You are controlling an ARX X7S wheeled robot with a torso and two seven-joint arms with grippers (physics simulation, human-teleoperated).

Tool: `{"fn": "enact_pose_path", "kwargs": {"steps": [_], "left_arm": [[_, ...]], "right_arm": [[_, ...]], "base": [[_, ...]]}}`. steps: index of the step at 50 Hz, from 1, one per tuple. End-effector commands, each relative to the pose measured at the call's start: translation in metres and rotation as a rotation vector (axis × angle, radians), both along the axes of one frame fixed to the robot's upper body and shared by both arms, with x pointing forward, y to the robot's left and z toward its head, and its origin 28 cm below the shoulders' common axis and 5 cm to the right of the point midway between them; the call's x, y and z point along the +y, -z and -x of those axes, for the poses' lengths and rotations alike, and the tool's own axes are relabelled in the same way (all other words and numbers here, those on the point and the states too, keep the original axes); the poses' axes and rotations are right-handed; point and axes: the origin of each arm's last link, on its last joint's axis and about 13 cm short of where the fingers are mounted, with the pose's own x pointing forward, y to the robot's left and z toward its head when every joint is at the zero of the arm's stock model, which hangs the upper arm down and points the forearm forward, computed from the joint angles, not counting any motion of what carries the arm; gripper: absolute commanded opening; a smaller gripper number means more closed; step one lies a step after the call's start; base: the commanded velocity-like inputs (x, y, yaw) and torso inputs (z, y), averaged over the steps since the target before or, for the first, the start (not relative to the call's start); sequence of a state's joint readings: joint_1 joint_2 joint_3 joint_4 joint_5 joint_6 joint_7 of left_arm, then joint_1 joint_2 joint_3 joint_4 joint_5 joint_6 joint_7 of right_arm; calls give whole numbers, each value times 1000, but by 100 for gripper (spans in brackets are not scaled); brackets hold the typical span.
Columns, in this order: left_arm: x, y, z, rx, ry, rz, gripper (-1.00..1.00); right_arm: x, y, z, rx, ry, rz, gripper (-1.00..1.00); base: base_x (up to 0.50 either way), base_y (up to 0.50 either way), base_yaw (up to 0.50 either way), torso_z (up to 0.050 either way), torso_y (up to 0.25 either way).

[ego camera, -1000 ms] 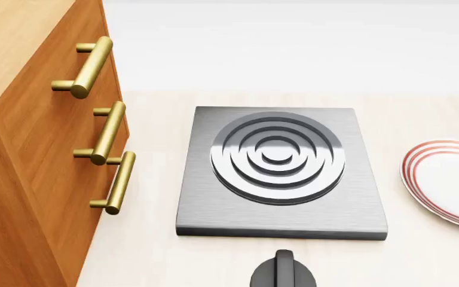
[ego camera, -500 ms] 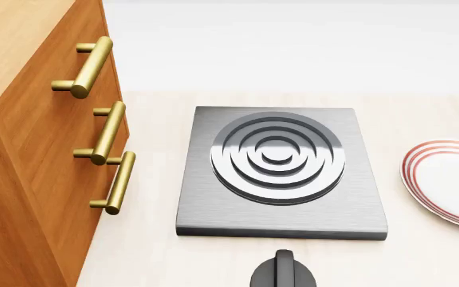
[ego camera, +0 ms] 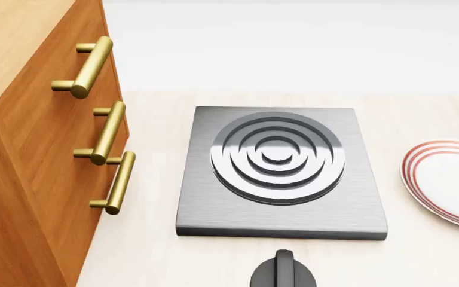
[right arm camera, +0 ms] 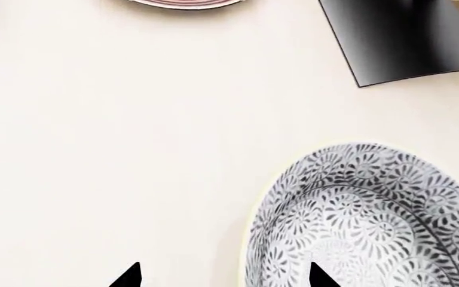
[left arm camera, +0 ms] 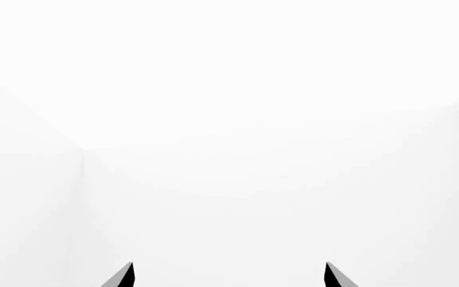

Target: Put the bowl on the stove.

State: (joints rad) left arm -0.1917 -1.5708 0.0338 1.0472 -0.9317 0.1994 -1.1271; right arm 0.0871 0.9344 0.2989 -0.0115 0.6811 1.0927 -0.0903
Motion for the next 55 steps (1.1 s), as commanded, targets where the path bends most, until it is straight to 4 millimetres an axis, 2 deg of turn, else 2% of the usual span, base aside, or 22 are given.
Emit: {"fn": "enact_pose_path", "kwargs": {"steps": [1, 23, 35, 36, 48, 55], "left_arm": [[0, -3, 0, -36, 2, -30, 100], [0, -2, 0, -35, 5, -31, 100], [0, -3, 0, -36, 4, -32, 100], [0, -3, 0, -37, 4, -32, 100], [0, -2, 0, -38, 3, -31, 100], [0, -2, 0, -38, 1, -31, 100]], "right_arm": [[-1, 9, 2, -6, 29, -18, 100], [-1, 15, 2, 5, 55, -7, 100], [-4, 24, 6, -5, 104, 66, 100], [-2, 25, 6, -10, 101, 80, -100], [-2, 29, 7, -12, 93, 74, -100], [-3, 17, 7, -33, 86, 66, -100]], "base": [[0, 0, 0, 0, 0], [0, 0, 0, 0, 0], [0, 0, 0, 0, 0], [0, 0, 0, 0, 0], [0, 0, 0, 0, 0], [0, 0, 0, 0, 0]]}}
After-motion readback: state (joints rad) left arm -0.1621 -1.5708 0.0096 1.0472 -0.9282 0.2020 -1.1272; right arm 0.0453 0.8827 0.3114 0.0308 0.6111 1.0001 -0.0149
